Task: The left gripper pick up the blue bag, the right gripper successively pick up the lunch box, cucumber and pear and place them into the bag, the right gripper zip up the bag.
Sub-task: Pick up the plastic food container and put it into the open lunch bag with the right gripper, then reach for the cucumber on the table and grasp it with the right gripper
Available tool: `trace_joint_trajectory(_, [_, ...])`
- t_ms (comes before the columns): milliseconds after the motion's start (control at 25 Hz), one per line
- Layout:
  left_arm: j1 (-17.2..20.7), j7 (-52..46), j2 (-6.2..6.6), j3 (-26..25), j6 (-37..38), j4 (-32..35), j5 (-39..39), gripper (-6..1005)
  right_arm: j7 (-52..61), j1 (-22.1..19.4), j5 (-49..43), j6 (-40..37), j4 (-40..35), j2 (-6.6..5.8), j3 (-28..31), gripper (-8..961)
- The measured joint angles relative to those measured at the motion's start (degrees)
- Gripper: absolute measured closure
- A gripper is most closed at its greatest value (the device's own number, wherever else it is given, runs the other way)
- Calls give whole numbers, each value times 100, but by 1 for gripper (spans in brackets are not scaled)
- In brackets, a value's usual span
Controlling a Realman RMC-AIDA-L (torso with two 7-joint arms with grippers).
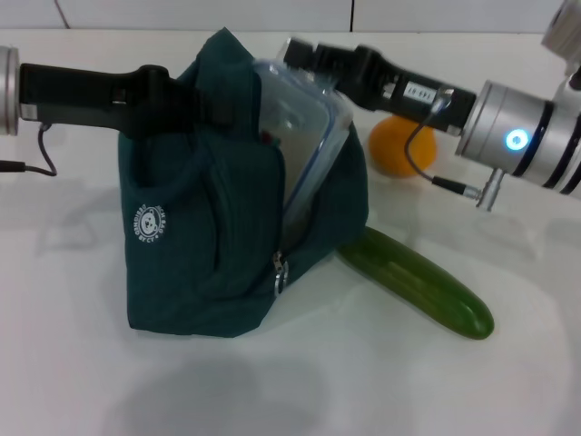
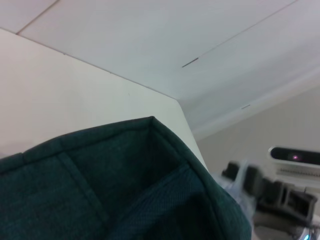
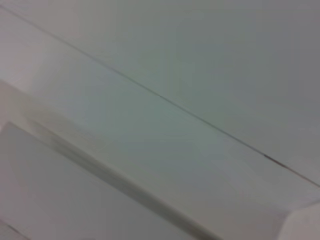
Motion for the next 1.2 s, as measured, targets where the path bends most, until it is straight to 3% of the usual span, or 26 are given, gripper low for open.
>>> trace_joint_trajectory(280, [36,8,0,-7,24,0,-7,938,-5,-72,14,331,-56,0,-312,807])
trace_joint_trajectory(680, [81,23,35,-46,19,1,-9,936,-642,-353,91,354,-264,0,-249,794])
trace_joint_trajectory(800, [81,27,47,-53,9,8,-9,935,-679,-377,82,293,-241,-19,-140,681])
trace_joint_trajectory(960, [116,29,62,-54,5,48,-27,934,-1008,-499,28,132,-181,-168,21,521])
trace_joint_trajectory(1040, [184,39,85,-53,6,74,-117,933,-1264,-595,-70,-44,-147,-301,58,428])
trace_joint_trajectory(1120, [254,49,111,-53,6,78,-186,933,-1425,-678,-328,-143,-172,-521,102,336])
trace_joint_trajectory(1160, [254,49,111,-53,6,78,-186,933,-1425,-678,-328,-143,-172,-521,102,316])
trace_joint_trajectory(1200, [332,55,143,-53,4,81,-260,933,-1440,-693,-834,-150,-343,-808,280,296])
